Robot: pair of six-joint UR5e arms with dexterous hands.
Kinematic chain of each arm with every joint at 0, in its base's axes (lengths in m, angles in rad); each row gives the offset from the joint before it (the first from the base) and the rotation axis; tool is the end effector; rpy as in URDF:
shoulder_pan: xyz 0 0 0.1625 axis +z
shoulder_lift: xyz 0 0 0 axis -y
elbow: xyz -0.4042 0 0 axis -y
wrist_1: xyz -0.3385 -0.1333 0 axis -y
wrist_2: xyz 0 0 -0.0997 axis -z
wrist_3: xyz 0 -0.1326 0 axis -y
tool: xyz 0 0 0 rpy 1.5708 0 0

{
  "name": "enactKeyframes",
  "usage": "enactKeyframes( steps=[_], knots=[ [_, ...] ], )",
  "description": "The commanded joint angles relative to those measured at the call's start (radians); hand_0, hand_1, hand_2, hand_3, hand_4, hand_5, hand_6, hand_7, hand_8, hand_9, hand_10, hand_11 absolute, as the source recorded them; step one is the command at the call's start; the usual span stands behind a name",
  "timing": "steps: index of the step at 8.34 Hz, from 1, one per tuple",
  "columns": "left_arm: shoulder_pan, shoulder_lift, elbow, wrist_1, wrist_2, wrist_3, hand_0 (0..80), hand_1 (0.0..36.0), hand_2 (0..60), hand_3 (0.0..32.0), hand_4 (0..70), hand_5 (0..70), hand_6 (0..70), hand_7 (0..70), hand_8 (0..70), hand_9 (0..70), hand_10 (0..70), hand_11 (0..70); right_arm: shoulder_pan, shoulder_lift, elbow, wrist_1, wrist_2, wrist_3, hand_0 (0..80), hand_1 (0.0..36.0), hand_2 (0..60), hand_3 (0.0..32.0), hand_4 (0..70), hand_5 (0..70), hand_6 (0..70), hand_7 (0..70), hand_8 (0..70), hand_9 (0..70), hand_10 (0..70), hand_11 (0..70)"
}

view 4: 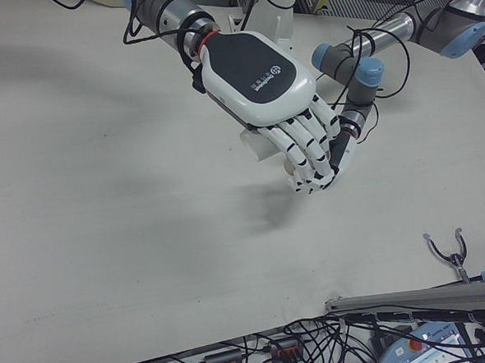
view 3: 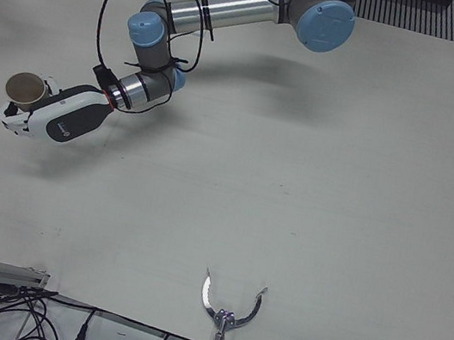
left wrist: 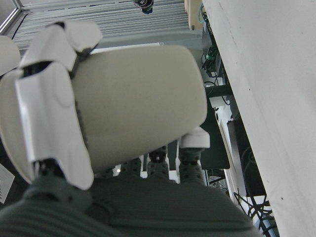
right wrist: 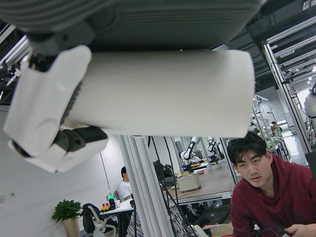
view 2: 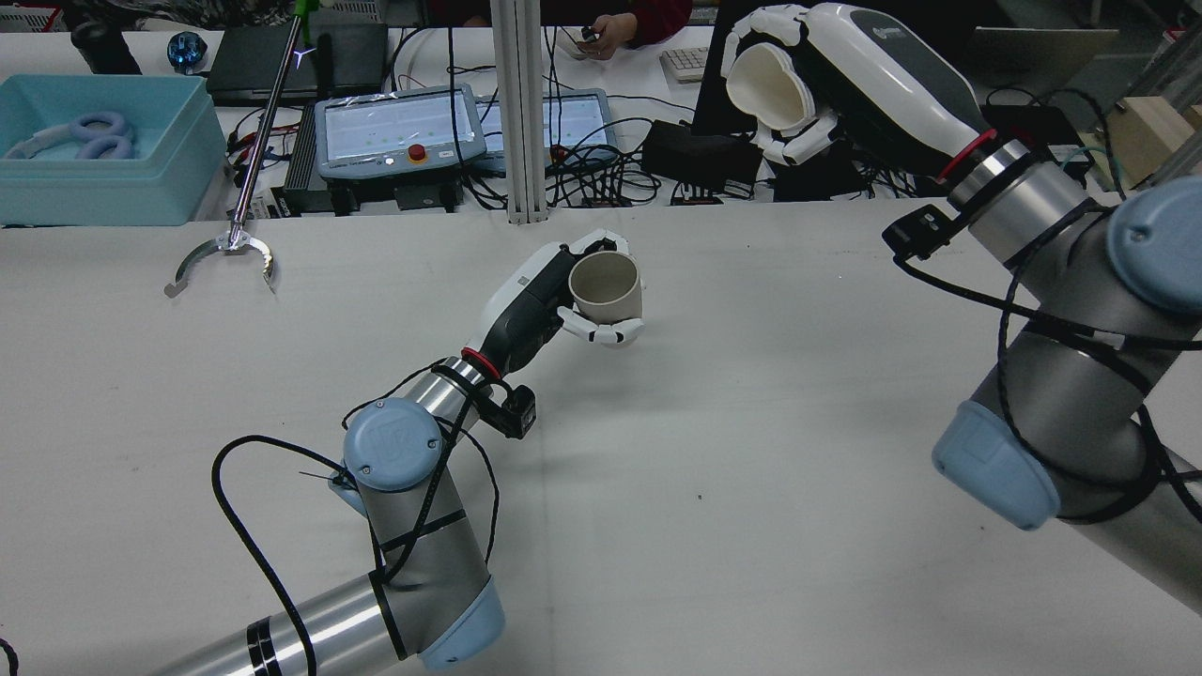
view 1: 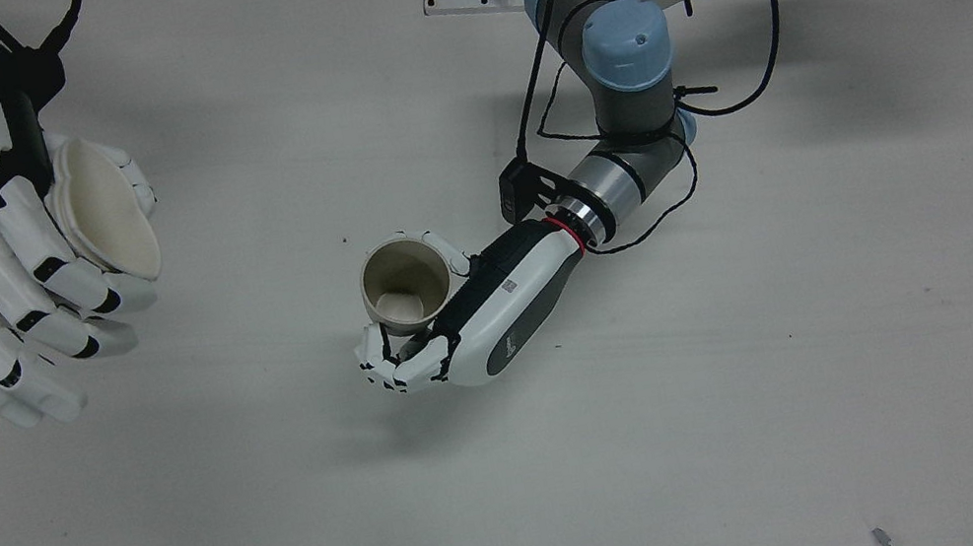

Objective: Pour water
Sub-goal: 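Tilt the white paper cup over the beige cup with the right hand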

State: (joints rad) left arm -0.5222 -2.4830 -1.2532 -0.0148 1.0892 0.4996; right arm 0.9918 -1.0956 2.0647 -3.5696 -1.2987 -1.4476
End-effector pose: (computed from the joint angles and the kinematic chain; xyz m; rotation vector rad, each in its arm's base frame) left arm 0.5559 -0.5446 0.2347 -0.3631 2.4498 -1.3377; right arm -0.1526 -0.5422 0.2625 1.0960 -1.9521 0.9274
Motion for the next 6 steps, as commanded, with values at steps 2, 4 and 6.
enactKeyframes(
  steps=[2, 4, 6],
  knots=[
    [-0.021, -0.007, -0.002, 0.002, 0.001, 0.001, 55.3, 36.0, 60.0, 0.0, 34.9, 70.0, 37.2, 55.4, 33.8, 41.3, 35.4, 52.0, -0.031, -0.027, -0.015, 0.002, 0.001, -0.005, 47.8, 24.2, 58.9, 0.0, 17.5, 46.6, 33.9, 38.6, 17.4, 24.5, 14.9, 23.3],
    [-0.039, -0.008, -0.003, 0.003, 0.003, 0.001, 55.6, 36.0, 60.0, 0.0, 35.1, 70.0, 37.3, 55.5, 33.8, 41.3, 35.1, 51.7, -0.051, -0.033, -0.031, 0.002, 0.002, -0.023, 47.4, 23.5, 58.0, 0.0, 17.2, 45.3, 33.7, 38.5, 17.6, 24.8, 15.2, 23.6],
    [-0.039, -0.010, -0.005, 0.003, 0.003, 0.001, 55.5, 36.0, 60.0, 0.0, 35.0, 70.0, 37.3, 55.4, 33.6, 41.0, 34.8, 51.3, -0.056, -0.021, -0.075, 0.008, 0.010, -0.023, 47.2, 22.8, 57.1, 0.0, 17.3, 45.1, 34.1, 39.0, 18.4, 26.0, 15.8, 24.5]
  ],
)
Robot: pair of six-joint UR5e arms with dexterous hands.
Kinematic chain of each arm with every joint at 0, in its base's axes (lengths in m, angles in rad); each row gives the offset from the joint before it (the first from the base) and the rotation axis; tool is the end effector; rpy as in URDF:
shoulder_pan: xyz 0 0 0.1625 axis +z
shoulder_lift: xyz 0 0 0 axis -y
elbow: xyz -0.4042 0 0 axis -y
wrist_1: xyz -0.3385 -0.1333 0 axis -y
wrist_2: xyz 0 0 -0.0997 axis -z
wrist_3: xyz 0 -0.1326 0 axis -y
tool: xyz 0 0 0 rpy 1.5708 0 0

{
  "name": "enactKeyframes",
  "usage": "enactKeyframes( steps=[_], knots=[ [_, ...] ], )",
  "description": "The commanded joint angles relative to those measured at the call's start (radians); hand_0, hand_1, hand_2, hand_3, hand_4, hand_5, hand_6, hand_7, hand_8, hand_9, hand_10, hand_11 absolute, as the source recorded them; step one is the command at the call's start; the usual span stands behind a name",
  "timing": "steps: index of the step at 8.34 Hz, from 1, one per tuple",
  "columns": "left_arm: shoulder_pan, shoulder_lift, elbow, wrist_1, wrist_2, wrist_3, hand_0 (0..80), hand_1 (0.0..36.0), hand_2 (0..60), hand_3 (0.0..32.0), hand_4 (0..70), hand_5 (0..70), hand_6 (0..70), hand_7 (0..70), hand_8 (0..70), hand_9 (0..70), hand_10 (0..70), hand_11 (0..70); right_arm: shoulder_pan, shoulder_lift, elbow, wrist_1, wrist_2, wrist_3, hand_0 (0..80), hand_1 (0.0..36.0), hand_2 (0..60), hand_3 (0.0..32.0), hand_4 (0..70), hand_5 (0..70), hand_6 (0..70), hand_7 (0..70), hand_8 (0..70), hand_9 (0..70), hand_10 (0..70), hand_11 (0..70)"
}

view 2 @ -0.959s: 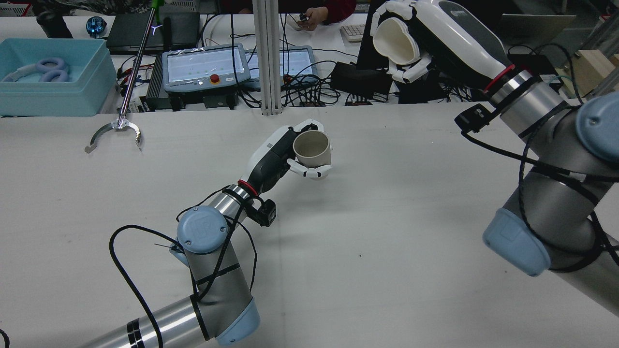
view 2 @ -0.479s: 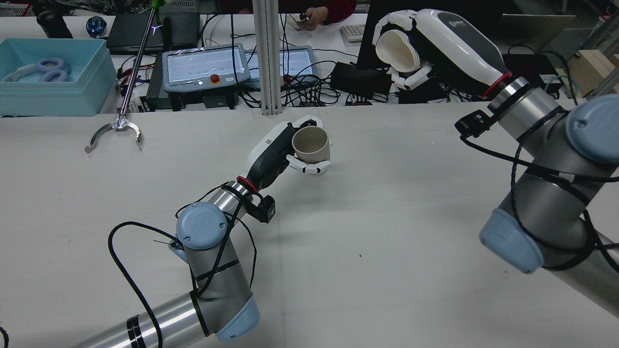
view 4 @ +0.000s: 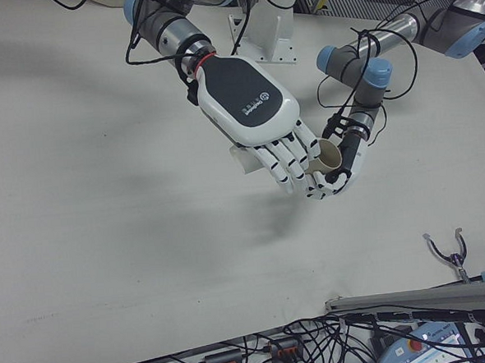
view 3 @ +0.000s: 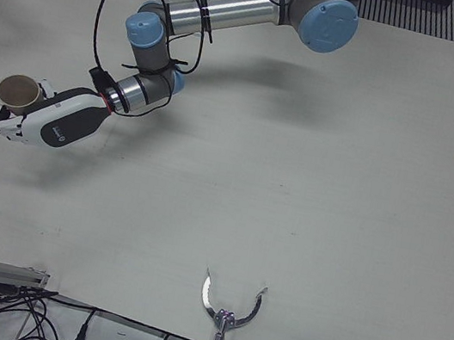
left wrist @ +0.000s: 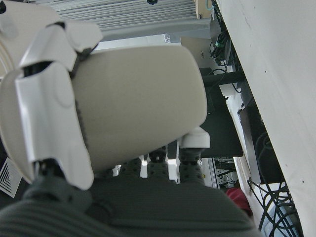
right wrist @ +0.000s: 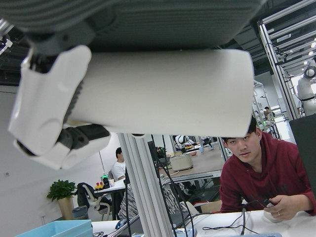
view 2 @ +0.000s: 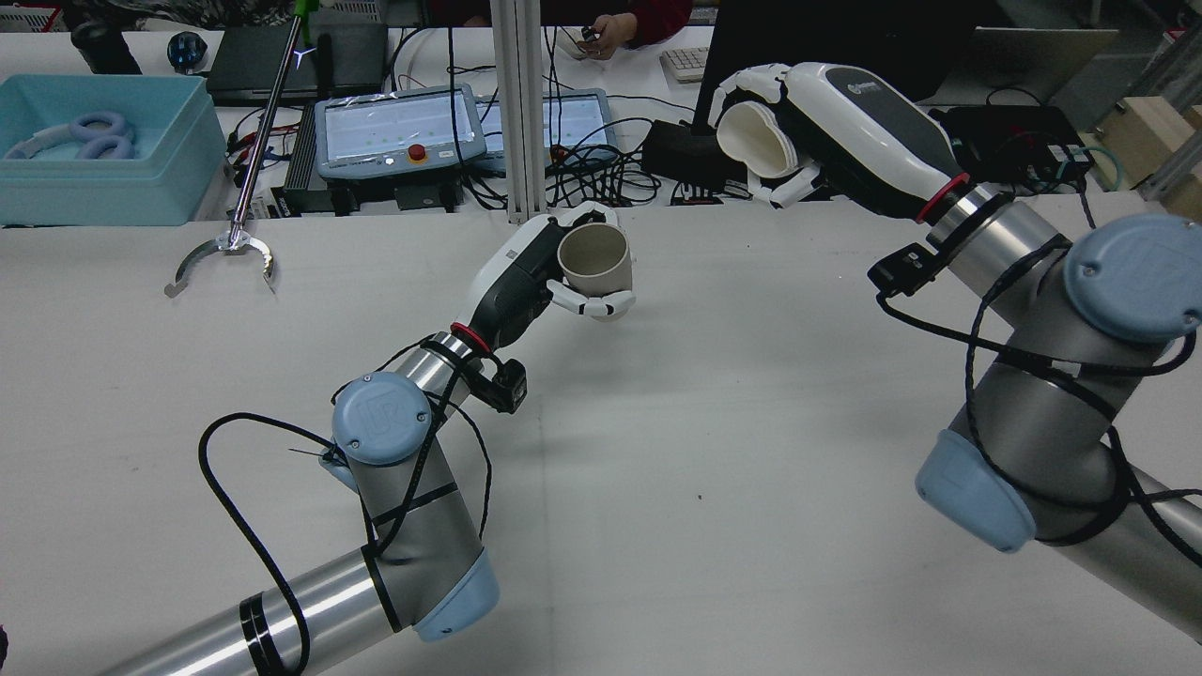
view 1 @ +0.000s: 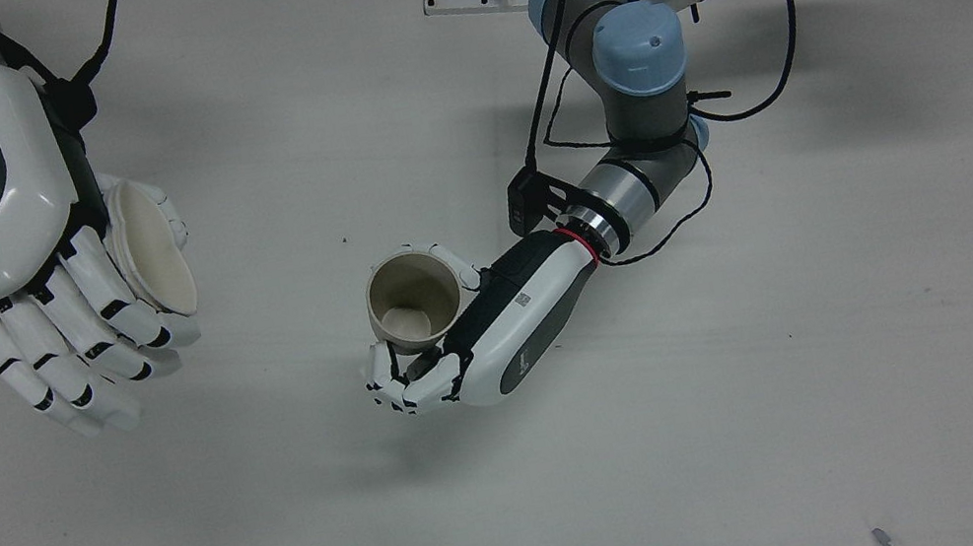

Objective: Pour water
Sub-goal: 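Tilt the white paper cup over the beige cup with the right hand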

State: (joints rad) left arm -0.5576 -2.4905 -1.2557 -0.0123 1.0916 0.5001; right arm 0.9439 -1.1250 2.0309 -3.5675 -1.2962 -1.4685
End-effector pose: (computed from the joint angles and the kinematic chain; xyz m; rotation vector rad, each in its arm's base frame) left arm 0.5366 -0.5638 0.2283 -0.3259 2.4738 -1.3453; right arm -0.1811 -0.5385 0.2903 1.0456 -1.8938 0.9115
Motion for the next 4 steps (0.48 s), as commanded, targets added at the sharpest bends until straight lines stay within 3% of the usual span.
enactKeyframes(
  steps=[1, 2, 4],
  knots=[
    [-0.004, -0.002, -0.004, 0.000, 0.001, 0.000, 55.6, 36.0, 60.0, 0.0, 35.0, 70.0, 37.3, 55.5, 33.5, 40.9, 34.7, 51.1, -0.010, 0.016, -0.060, 0.012, 0.012, -0.004, 47.1, 22.5, 56.5, 0.0, 17.3, 44.8, 34.3, 39.2, 18.7, 26.4, 16.1, 24.9],
    [-0.002, -0.001, -0.005, 0.002, 0.001, 0.000, 55.8, 36.0, 60.0, 0.0, 34.7, 70.0, 36.9, 55.1, 33.3, 40.7, 34.4, 50.8, -0.008, 0.021, -0.060, 0.013, 0.015, -0.003, 46.9, 22.1, 56.0, 0.0, 17.5, 44.3, 34.4, 39.1, 19.0, 26.8, 16.4, 25.2],
    [-0.002, -0.001, -0.011, 0.011, 0.007, -0.003, 55.4, 36.0, 60.0, 0.0, 34.5, 70.0, 36.5, 54.7, 32.7, 40.1, 33.9, 50.2, -0.004, 0.016, -0.055, 0.050, 0.098, 0.057, 45.9, 20.0, 53.0, 0.0, 16.3, 37.6, 32.6, 36.9, 19.1, 27.1, 17.5, 26.7]
  ],
)
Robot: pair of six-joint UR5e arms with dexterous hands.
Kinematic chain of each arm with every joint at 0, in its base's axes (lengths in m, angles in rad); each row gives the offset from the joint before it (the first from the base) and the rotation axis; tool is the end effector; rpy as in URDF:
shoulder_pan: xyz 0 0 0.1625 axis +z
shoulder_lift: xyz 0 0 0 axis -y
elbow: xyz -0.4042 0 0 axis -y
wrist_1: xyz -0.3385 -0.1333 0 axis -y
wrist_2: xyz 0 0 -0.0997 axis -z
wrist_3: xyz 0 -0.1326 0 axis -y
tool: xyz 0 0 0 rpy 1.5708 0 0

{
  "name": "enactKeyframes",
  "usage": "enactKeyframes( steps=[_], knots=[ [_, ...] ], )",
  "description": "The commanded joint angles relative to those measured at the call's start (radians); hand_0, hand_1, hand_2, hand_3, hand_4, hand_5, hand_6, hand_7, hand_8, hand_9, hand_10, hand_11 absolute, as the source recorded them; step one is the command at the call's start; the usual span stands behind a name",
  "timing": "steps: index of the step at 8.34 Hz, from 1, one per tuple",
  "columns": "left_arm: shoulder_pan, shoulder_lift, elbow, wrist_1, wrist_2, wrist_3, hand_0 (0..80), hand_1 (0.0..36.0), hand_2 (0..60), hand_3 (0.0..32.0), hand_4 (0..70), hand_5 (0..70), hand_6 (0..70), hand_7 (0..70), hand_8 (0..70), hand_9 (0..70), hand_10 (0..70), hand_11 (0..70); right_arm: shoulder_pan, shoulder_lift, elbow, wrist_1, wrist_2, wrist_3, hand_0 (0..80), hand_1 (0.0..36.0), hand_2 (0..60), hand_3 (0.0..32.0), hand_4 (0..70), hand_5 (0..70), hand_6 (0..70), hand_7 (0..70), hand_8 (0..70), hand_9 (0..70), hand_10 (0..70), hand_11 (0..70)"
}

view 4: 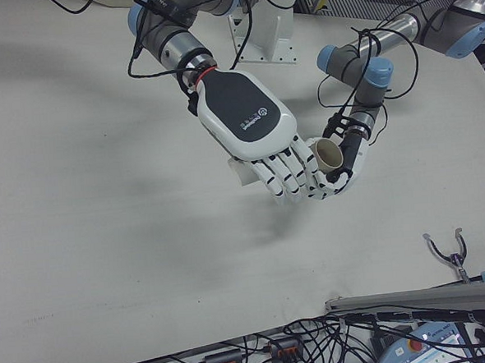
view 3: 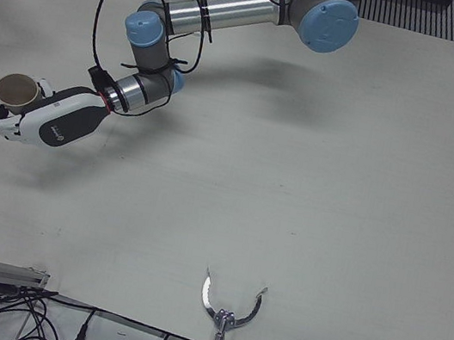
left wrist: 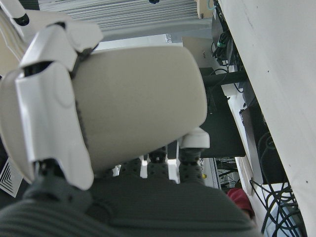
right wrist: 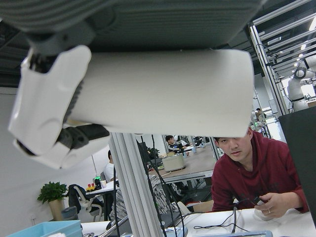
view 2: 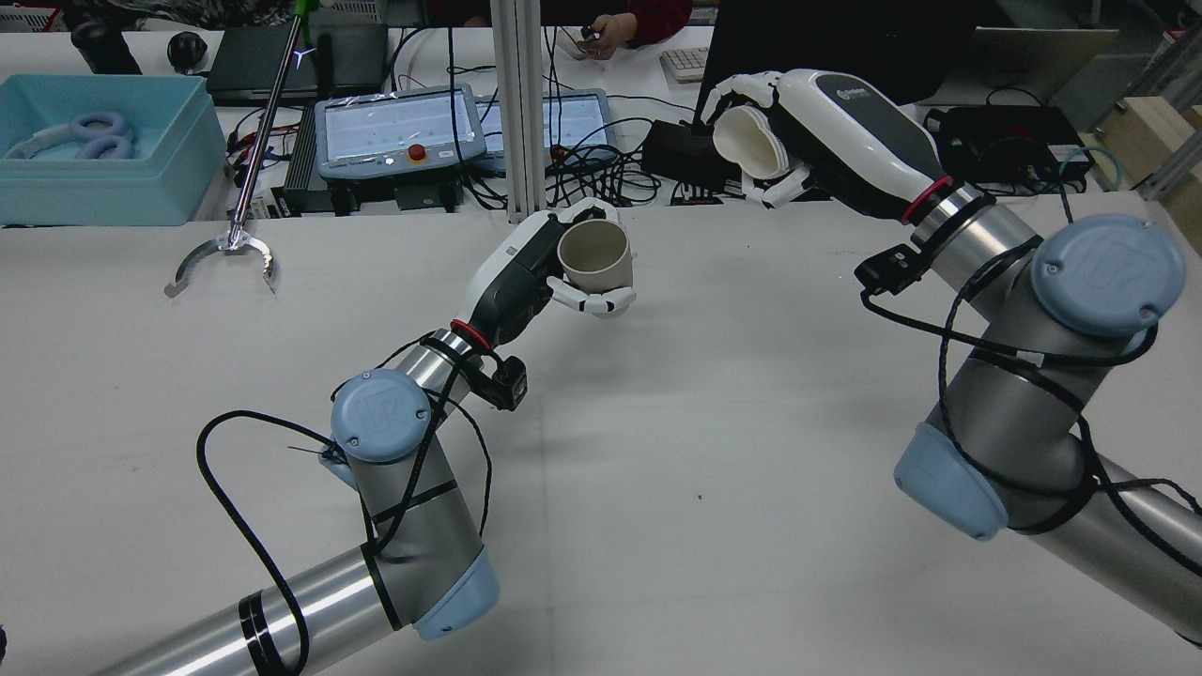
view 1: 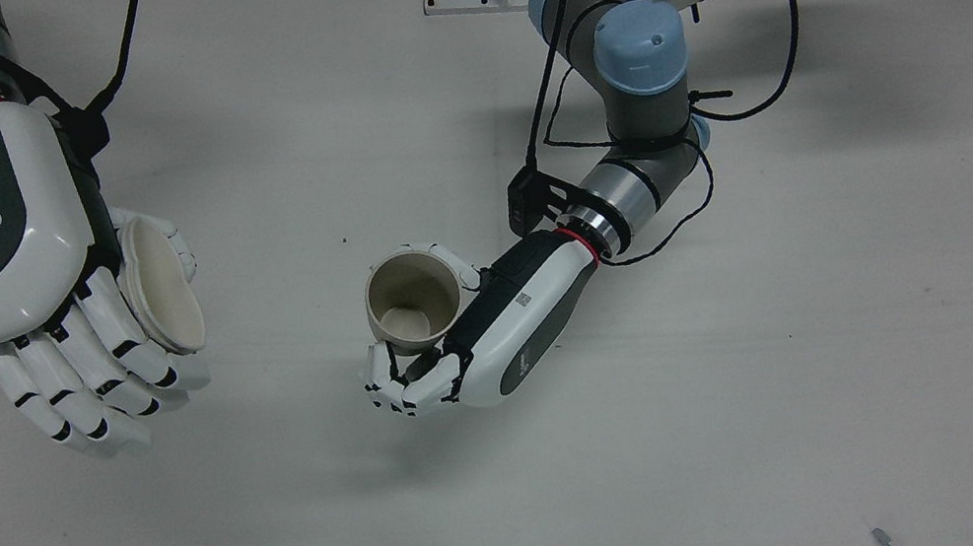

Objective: Pour water
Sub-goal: 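Tilt the white paper cup over the beige cup with the right hand, then open the right hand and withdraw it from the white paper cup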

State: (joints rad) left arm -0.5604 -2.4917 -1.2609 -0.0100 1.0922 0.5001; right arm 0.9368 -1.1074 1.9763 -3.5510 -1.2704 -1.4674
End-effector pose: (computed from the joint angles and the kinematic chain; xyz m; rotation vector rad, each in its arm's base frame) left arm 0.5343 -0.5648 0.2255 -0.3250 2.4790 -1.3436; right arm -0.1909 -0.5509 0.2988 1.0478 -1.8715 0.9394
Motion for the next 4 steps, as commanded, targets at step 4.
enactKeyframes(
  steps=[4],
  knots=[
    [-0.031, 0.014, -0.063, 0.090, 0.098, -0.011, 54.6, 36.0, 60.0, 0.0, 33.7, 70.0, 35.1, 53.1, 31.8, 39.3, 33.1, 49.0, 0.127, -0.156, -0.007, 0.081, 0.204, 0.624, 45.5, 18.3, 50.4, 0.0, 16.7, 34.8, 33.3, 37.7, 21.4, 30.3, 19.7, 29.8]
  ],
)
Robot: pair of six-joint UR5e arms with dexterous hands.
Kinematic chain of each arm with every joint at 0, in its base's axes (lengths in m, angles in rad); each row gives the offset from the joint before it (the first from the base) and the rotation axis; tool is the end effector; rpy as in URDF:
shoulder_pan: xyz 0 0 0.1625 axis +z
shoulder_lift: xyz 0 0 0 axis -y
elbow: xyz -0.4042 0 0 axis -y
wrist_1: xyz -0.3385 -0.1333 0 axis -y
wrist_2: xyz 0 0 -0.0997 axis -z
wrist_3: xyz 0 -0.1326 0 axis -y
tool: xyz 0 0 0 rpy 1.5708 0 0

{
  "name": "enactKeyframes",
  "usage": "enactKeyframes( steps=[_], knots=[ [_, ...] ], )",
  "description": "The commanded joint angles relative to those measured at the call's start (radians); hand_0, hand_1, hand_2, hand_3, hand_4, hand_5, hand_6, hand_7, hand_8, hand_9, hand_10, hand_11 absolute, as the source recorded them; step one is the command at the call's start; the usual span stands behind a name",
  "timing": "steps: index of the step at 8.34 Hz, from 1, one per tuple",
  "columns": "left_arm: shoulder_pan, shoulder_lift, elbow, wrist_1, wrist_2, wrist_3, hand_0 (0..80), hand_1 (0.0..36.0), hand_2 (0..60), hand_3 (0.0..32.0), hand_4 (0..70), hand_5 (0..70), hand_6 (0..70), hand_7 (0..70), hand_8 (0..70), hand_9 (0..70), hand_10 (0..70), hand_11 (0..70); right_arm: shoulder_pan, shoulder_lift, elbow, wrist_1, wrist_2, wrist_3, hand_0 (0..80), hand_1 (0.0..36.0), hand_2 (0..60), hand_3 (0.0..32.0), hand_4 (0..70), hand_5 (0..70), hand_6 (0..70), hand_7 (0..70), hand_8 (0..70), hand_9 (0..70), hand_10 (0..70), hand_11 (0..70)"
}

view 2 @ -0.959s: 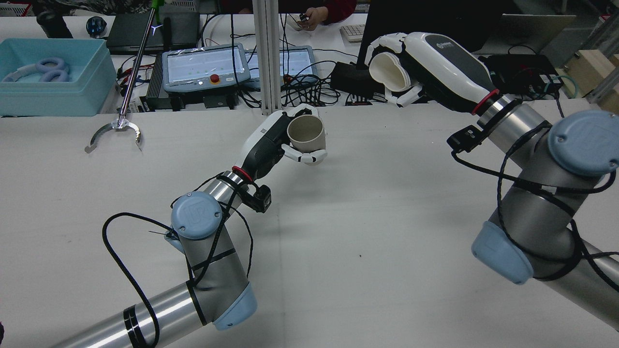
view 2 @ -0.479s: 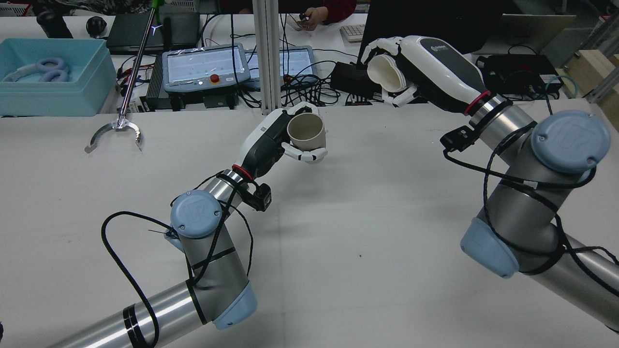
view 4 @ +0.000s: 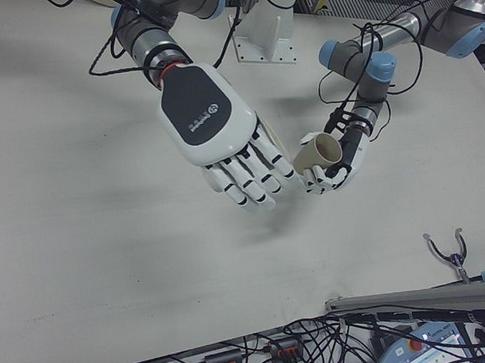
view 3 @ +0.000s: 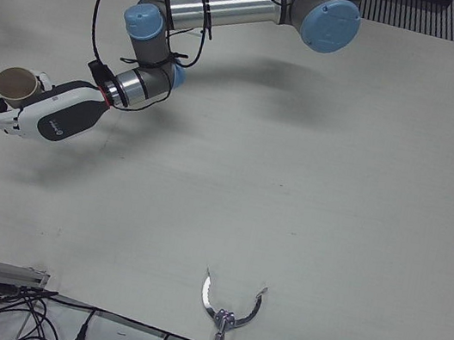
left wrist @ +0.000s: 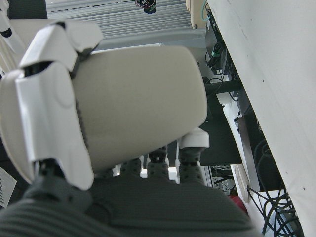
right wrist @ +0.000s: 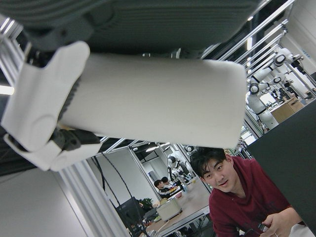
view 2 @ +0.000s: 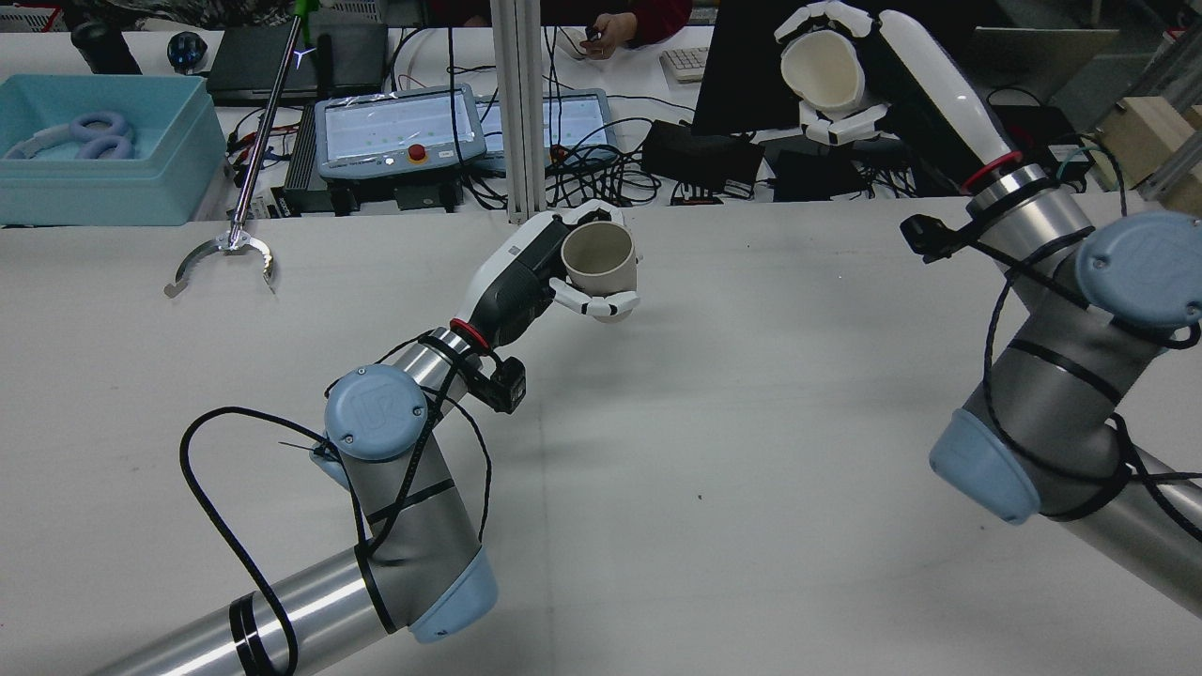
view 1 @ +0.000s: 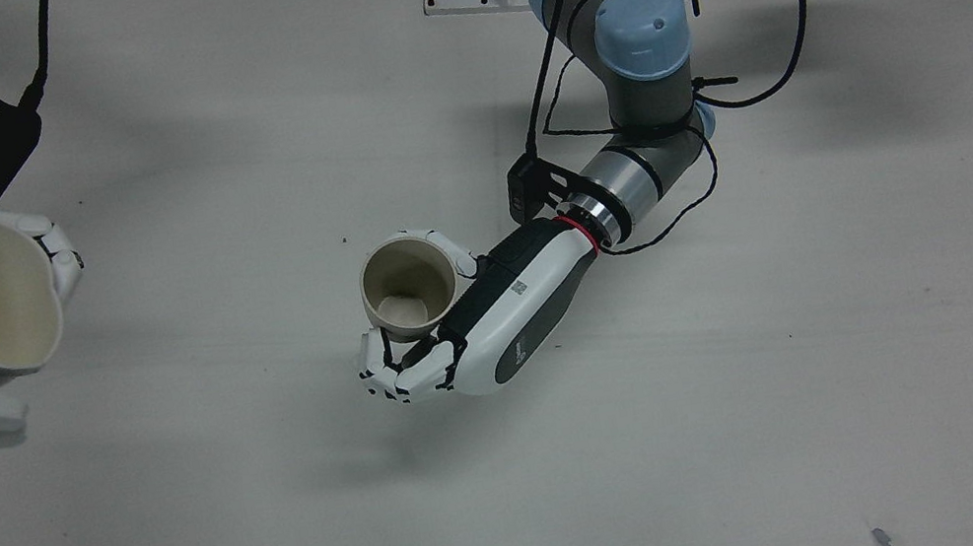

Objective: Pour water
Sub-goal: 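Open the right hand and withdraw it from the white paper cup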

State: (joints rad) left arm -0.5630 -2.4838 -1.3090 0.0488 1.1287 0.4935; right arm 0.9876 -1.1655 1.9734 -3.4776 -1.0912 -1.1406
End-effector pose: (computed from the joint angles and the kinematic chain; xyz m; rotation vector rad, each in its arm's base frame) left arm 0.5280 -0.5580 0.2187 -0.3439 2.4494 -1.3212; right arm -0.1369 -0.5607 0.3246 0.9436 -2.0721 1.3156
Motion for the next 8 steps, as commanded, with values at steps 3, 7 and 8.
enactKeyframes(
  steps=[3, 7, 8],
  knots=[
    [-0.066, 0.147, -0.042, 0.037, 0.062, -0.093, 53.6, 36.0, 60.0, 0.0, 32.2, 70.0, 33.5, 51.1, 31.1, 38.6, 32.8, 48.6, 0.137, -0.236, -0.118, 0.053, 0.010, 0.628, 42.3, 14.3, 41.2, 0.0, 11.4, 30.8, 32.0, 36.4, 24.1, 34.4, 24.9, 37.2],
    [-0.210, 0.496, -0.101, -0.085, 0.060, -0.203, 53.7, 36.0, 60.0, 0.0, 31.3, 70.0, 32.4, 49.1, 31.3, 38.7, 33.6, 49.6, 0.242, -0.270, -0.215, 0.155, -0.104, 0.677, 42.5, 12.1, 34.8, 0.0, 13.7, 30.7, 34.5, 37.9, 26.4, 37.2, 27.5, 40.6],
    [-0.269, 0.594, -0.098, -0.152, 0.062, -0.204, 53.7, 36.0, 60.0, 0.0, 32.1, 70.0, 33.2, 49.6, 32.3, 39.8, 34.4, 50.6, 0.252, -0.272, -0.232, 0.155, -0.105, 0.677, 42.3, 12.2, 34.9, 0.0, 13.2, 30.4, 34.1, 37.5, 26.0, 36.7, 27.2, 40.3]
  ],
)
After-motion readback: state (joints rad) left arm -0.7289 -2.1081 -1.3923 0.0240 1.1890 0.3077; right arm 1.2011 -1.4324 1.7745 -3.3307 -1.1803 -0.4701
